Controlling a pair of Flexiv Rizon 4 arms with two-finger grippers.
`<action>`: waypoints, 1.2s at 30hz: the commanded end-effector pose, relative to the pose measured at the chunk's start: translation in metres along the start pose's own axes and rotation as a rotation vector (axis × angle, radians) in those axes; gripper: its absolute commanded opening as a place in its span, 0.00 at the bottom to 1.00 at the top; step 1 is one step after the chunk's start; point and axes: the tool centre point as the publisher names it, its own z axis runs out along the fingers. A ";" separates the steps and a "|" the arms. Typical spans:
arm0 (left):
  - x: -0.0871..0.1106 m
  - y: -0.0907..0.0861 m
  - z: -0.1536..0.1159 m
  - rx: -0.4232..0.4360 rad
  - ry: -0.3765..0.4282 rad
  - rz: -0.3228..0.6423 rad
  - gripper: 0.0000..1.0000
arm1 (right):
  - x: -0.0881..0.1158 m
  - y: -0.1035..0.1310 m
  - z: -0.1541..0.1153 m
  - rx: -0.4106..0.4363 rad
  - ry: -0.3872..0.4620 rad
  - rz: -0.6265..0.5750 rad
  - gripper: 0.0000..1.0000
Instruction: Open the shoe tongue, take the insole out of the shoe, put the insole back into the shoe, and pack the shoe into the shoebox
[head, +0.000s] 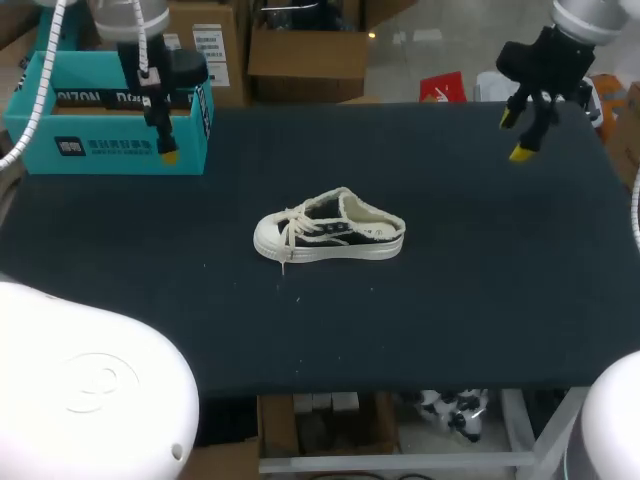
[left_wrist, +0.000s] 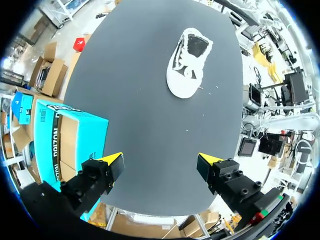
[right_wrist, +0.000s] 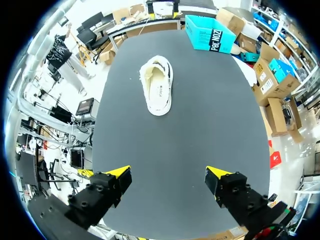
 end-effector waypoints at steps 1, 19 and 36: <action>0.002 0.009 0.001 0.044 0.021 -0.061 1.00 | 0.007 0.005 0.016 -0.073 0.037 0.031 1.00; 0.009 0.003 0.003 0.057 0.011 -0.104 1.00 | 0.007 0.010 0.024 -0.090 0.065 0.040 1.00; 0.011 -0.036 0.019 0.051 0.144 -0.812 1.00 | 0.022 0.062 0.113 -0.345 0.119 0.103 1.00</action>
